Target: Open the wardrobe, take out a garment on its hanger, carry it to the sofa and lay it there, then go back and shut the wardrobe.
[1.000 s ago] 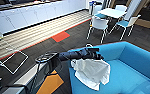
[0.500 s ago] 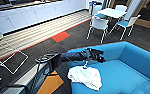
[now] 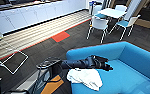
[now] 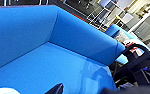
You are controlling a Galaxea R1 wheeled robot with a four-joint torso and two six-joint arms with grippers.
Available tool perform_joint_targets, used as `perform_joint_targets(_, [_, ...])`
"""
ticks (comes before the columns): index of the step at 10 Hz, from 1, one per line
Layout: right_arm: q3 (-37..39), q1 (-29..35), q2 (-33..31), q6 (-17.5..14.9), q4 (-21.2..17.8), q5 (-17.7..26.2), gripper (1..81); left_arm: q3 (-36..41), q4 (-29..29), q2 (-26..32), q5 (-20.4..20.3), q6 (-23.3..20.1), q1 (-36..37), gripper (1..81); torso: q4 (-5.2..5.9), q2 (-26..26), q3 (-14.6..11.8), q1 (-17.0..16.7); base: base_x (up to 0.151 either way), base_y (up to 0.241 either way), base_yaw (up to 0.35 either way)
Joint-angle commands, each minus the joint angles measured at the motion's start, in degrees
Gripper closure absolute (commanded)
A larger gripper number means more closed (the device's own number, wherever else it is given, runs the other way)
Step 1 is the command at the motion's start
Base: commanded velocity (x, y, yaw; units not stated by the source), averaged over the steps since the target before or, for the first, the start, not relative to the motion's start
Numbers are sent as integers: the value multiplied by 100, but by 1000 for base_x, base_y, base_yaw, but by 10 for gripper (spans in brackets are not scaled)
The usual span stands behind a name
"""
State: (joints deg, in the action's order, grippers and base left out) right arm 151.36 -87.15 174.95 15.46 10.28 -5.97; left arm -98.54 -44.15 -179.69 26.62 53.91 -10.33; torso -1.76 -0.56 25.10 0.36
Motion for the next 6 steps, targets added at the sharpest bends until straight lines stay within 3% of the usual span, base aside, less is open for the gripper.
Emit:
perform_joint_targets(1, [-37, -106, 60, -43, 71, 430, 10, 704, -49, 688, -746, 199, 229, 10, 0, 0, 0, 0, 0, 0, 0])
perform_joint_targets(3, [-37, -106, 60, -34, 71, 430, 10, 1108, -76, 1286, -746, 199, -141, 10, 0, 0, 0, 0, 0, 0, 0])
perform_joint_targets(5, [-37, -106, 60, -43, 71, 430, 10, 1564, -111, 1873, -746, 164, -536, 10, 0, 0, -437, 0, 0, 0, 0])
perform_joint_targets(6, [-37, -106, 60, -43, 71, 430, 10, 1749, -129, 2136, -738, 138, -738, 10, 0, 0, -516, 0, 0, 0, 0])
